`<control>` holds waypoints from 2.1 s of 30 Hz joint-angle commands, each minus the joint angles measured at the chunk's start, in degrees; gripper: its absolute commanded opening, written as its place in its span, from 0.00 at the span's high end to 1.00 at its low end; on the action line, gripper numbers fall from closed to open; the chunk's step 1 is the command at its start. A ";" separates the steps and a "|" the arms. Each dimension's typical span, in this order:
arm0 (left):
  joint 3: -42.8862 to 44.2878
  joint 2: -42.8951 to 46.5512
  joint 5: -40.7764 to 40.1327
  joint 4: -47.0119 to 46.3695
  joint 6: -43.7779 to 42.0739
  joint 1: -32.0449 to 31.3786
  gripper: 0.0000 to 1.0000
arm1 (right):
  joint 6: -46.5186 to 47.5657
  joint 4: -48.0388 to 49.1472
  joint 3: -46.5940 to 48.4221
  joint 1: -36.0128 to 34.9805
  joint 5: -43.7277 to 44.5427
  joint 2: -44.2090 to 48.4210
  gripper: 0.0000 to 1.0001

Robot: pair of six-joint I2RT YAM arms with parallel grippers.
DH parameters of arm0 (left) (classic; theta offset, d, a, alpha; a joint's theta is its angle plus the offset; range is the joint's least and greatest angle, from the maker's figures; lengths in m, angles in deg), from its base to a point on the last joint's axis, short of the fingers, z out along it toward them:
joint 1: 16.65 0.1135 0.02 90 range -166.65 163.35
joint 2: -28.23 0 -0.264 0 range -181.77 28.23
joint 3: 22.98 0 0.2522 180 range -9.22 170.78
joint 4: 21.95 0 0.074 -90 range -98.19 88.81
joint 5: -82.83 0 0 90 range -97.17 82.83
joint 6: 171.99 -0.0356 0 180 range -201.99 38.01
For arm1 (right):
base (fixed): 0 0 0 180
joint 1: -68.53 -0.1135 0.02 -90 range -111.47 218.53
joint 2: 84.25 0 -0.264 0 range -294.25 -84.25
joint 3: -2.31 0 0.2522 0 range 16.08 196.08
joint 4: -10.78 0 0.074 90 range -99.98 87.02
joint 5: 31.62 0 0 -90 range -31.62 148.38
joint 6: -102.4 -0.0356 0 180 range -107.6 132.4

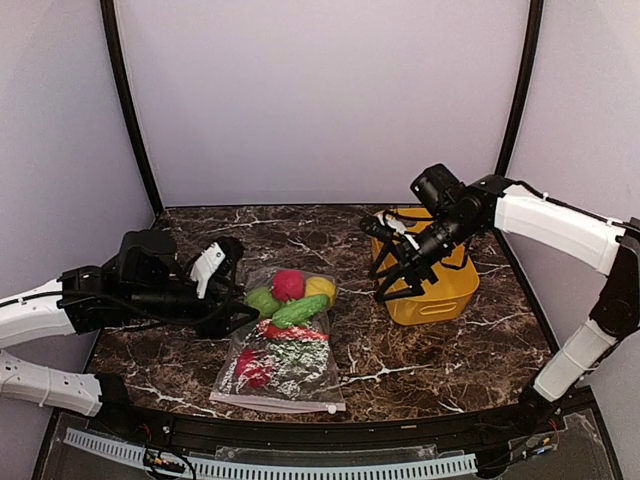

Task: Place the food in the zip-top bag and seal the zipper
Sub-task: Pick up the zipper food storage bag at the center of the board.

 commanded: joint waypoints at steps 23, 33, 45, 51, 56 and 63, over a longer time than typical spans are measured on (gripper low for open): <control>-31.59 15.28 -5.10 2.31 58.26 -4.56 0.23 | -3.60 20.58 -17.21 -23.23 10.96 -7.53 0.35; -34.42 8.90 6.16 -13.94 56.24 -4.63 0.38 | -2.94 19.35 -16.96 -23.29 11.19 -6.81 0.34; -35.44 29.76 2.73 0.54 61.66 -4.62 0.33 | -2.60 19.42 -18.79 -23.29 12.11 -5.02 0.35; -37.14 27.29 5.91 -1.68 59.89 -4.57 0.32 | -2.56 18.79 -17.72 -23.29 12.13 -6.28 0.35; -36.82 15.22 10.60 -5.96 56.46 -4.57 0.32 | -2.61 18.39 -17.10 -23.27 12.24 -6.39 0.35; -36.62 3.48 16.10 -22.27 55.88 -4.60 0.51 | -2.65 18.28 -17.39 -23.29 13.32 -6.38 0.35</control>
